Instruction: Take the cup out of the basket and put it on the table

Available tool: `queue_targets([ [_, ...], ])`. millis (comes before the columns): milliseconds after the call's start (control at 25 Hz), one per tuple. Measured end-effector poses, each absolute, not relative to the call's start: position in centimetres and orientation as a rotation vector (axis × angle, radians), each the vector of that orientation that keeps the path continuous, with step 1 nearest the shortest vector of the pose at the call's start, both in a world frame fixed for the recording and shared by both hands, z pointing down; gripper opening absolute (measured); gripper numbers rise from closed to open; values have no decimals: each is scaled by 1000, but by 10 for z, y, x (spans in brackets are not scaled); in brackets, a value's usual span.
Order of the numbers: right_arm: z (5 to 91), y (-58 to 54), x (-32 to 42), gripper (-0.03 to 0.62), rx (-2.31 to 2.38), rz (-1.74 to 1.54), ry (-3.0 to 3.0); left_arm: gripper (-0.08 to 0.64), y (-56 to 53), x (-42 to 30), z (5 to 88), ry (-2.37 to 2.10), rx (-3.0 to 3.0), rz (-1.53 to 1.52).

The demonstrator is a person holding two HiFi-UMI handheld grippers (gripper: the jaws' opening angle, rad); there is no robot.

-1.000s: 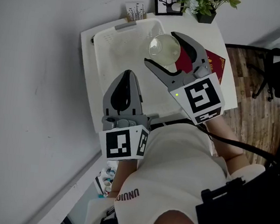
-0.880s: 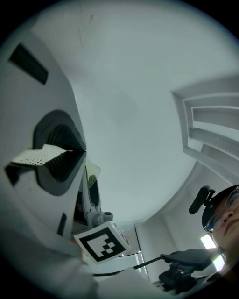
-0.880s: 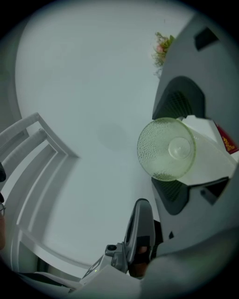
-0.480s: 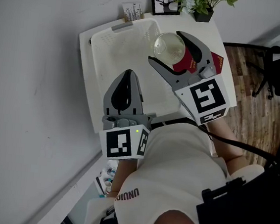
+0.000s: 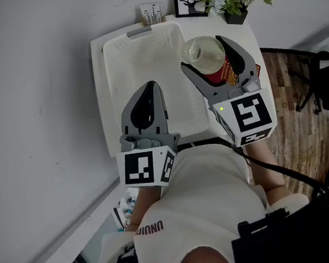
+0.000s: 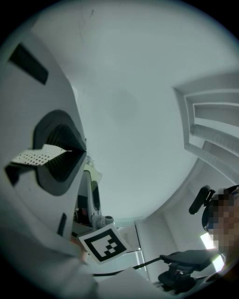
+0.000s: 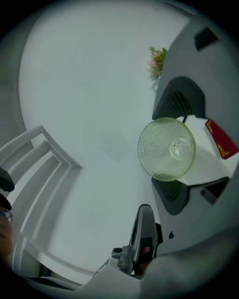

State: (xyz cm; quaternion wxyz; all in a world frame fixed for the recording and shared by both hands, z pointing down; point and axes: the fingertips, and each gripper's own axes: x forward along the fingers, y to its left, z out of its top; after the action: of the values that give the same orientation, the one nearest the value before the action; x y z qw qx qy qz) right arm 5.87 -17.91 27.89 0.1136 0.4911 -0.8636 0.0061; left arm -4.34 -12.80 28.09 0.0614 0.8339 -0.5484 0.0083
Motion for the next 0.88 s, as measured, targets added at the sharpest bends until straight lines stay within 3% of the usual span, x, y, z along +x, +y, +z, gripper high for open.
queue_targets([
  [880,292,-180,104,402,1590,119,-2473,15,-137,-22,283,-1592,2581,65],
])
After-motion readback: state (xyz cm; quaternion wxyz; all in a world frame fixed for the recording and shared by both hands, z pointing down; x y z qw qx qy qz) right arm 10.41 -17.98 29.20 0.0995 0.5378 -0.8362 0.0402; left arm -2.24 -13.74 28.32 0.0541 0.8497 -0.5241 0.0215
